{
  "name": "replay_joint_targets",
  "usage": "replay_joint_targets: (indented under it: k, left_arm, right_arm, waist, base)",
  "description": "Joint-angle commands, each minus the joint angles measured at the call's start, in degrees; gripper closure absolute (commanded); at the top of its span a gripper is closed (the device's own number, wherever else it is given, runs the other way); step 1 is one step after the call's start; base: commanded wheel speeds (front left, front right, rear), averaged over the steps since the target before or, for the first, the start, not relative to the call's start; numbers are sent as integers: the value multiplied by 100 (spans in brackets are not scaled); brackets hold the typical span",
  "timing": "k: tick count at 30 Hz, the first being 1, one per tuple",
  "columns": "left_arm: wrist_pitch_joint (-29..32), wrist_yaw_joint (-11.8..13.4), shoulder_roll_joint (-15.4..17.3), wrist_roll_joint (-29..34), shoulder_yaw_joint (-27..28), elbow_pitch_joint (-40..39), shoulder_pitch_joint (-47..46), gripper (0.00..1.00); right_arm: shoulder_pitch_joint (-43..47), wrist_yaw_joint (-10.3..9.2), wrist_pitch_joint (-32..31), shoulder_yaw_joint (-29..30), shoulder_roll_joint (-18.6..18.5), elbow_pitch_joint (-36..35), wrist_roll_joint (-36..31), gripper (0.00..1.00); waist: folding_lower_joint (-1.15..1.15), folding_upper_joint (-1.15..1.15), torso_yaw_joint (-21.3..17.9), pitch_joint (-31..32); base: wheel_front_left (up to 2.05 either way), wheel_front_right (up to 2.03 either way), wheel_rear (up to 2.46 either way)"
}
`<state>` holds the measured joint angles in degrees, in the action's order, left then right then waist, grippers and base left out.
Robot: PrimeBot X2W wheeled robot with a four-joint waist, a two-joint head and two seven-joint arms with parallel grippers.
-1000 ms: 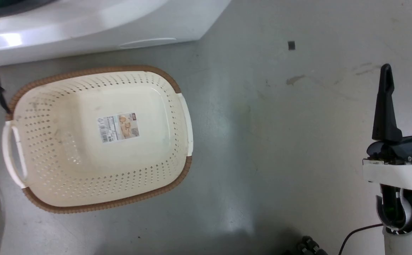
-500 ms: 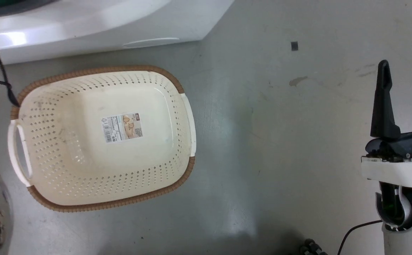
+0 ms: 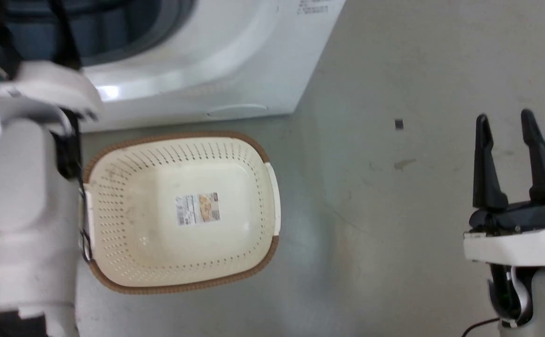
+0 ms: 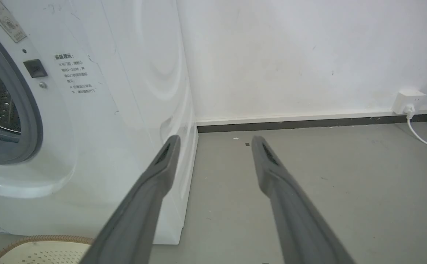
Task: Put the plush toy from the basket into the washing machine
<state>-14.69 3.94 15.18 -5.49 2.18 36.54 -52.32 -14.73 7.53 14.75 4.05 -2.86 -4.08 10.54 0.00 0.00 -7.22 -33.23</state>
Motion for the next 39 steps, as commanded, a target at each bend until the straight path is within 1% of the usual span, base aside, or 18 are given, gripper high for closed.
replay_joint_targets:
  k: [1, 5, 8, 12, 20, 28, 33, 37, 38, 39]
  left_arm:
    - [-30, 16, -85, 70, -52, -141, 327, 0]
    - [-30, 37, -273, 127, -71, -569, 1095, 0]
    - [-30, -27, -386, 166, -96, -987, 1700, 0]
    - [-30, -150, -540, 210, -197, -1355, 2512, 0]
    - [-30, -168, -802, 193, -134, -1894, 3835, 0]
    - [-30, -285, -1021, 133, -64, -2400, 4798, 0]
    - [-30, -347, -1081, 193, -92, -2628, 5130, 0]
    - [-30, -393, -1097, 282, -133, -2656, 5255, 0]
    - [-30, -420, -1099, 284, -139, -2645, 5260, 100]
    - [6, -408, -1087, 262, -139, -2630, 5206, 100]
  right_arm:
    - [130, -4, 25, 20, -1, 42, -69, 0]
    - [374, -4, 25, -25, -1, 127, -171, 0]
    - [585, -4, 25, -107, -1, 160, -350, 0]
    - [909, -4, 25, -118, -1, 248, -450, 0]
    - [1373, -4, 25, -25, -1, 368, -566, 0]
    - [1804, -4, 25, 70, -1, 364, -622, 0]
    - [1959, -4, 25, 94, -1, 321, -627, 0]
    - [2035, -4, 25, 133, -1, 294, -607, 0]
    - [2039, -4, 25, 136, -1, 294, -601, 100]
    - [1970, 0, -3, 128, 0, 326, -597, 100]
  waist:
    - [0, 0, 214, 467]
    - [0, 0, 327, 985]
    - [0, 0, 386, 1426]
    - [0, 0, 458, 1973]
    - [0, 0, 585, 2732]
    - [0, 0, 644, 3215]
    - [0, 0, 676, 3344]
    - [0, 0, 724, 3404]
    - [0, 0, 733, 3408]
    - [0, 0, 729, 3407]
  base:
    - [0, 0, 0]
    - [0, 0, 0]
    - [0, 0, 0]
    - [0, 0, 0]
    - [0, 0, 0]
    - [0, 0, 0]
    - [0, 0, 0]
    - [0, 0, 0]
    - [0, 0, 0]
    - [0, 0, 0]
